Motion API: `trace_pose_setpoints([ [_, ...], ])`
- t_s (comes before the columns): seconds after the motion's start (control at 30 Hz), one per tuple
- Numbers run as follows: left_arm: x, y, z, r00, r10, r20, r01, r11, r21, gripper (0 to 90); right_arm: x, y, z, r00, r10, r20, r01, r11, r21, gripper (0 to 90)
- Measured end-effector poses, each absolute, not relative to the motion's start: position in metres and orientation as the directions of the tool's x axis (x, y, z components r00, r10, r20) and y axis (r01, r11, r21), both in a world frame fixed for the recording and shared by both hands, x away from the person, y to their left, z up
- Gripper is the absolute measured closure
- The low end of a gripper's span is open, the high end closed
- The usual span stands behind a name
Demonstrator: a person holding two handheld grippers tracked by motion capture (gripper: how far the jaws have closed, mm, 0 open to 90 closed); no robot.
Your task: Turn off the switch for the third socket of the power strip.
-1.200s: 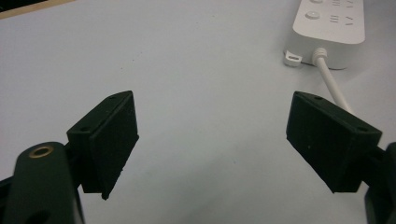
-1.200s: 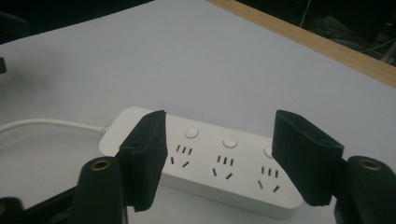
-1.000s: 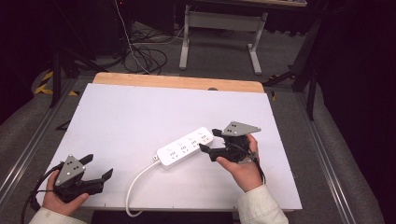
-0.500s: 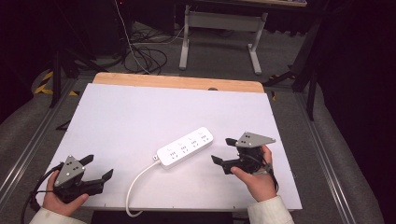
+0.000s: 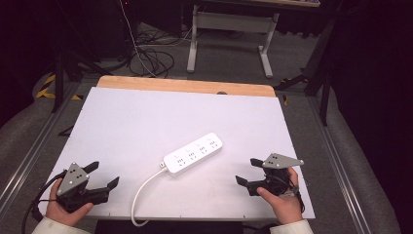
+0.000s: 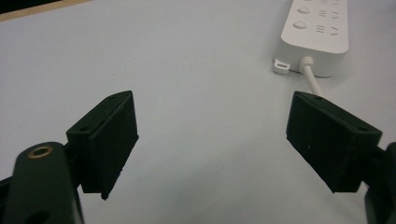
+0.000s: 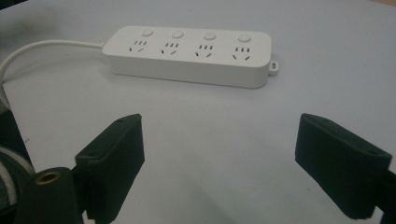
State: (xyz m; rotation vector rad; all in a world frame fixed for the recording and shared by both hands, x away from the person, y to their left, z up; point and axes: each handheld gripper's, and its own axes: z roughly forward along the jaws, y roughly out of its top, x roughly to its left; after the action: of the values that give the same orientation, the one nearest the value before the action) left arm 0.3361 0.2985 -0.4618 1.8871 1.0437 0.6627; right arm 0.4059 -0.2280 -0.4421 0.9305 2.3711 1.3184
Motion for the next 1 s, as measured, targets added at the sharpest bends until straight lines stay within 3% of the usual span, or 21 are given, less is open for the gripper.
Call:
trace_pose_setpoints([
  [0.7,0.334,0.306,-0.457,0.548,0.836,-0.002,0.414,-0.27,0.869,15.9,0.401,-0.243,-0.487,-0.755,0.646,0.114,0.457,0.393,0.798,11.6],
  [1.0,0.333,0.306,-0.46,0.541,0.84,0.027,0.413,-0.295,0.862,14.8,0.397,-0.242,-0.489,-0.753,0.656,0.05,0.42,0.421,0.804,12.8],
])
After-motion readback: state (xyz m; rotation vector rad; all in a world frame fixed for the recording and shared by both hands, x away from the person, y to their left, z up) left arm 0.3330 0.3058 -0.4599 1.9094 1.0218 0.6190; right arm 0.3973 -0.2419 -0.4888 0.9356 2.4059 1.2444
